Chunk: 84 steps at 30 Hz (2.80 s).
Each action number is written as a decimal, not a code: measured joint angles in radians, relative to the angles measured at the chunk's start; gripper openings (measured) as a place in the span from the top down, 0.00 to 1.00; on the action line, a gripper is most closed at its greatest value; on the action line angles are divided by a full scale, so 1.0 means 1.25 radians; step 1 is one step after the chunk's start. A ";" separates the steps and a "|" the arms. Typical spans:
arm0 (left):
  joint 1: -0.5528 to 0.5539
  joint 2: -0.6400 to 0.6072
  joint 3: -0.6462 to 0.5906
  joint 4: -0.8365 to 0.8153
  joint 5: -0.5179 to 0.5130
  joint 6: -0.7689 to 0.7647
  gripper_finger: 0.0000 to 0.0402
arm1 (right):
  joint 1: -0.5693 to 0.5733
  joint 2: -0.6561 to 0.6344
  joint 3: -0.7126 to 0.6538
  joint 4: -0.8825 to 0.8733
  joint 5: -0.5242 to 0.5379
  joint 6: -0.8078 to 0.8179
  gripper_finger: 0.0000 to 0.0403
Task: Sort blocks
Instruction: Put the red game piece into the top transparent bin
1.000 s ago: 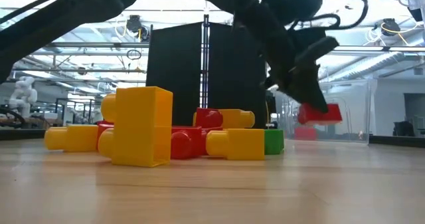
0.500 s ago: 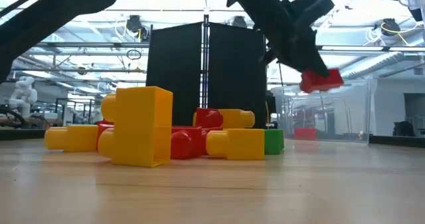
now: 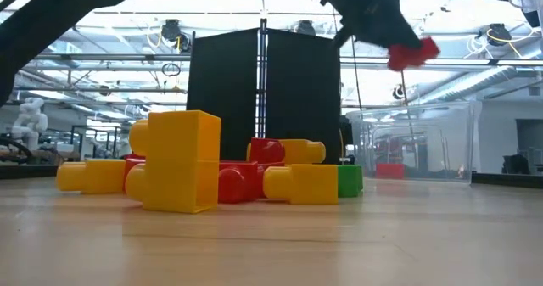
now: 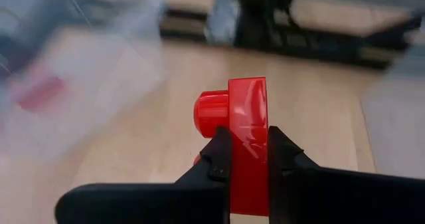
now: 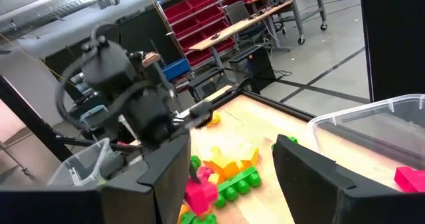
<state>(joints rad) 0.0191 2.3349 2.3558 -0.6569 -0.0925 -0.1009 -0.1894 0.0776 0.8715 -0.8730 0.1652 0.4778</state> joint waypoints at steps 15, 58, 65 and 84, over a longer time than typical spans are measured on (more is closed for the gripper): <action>0.191 0.002 0.000 0.341 -0.036 0.063 0.97 | 0.000 0.000 0.000 -0.001 0.018 -0.005 0.48; 0.324 0.003 0.002 0.394 0.257 -0.129 0.97 | 0.000 0.000 0.000 0.000 0.119 -0.041 0.48; 0.351 0.000 0.000 0.248 0.259 0.049 0.97 | 0.000 0.000 0.000 -0.001 0.120 -0.043 0.48; 0.312 0.060 0.001 0.356 0.301 0.178 0.97 | 0.000 0.000 0.000 -0.001 0.184 -0.054 0.48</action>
<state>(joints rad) 0.4086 2.4103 2.3565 -0.2121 0.2834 0.1216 -0.1890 0.0780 0.8711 -0.8742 0.3958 0.4107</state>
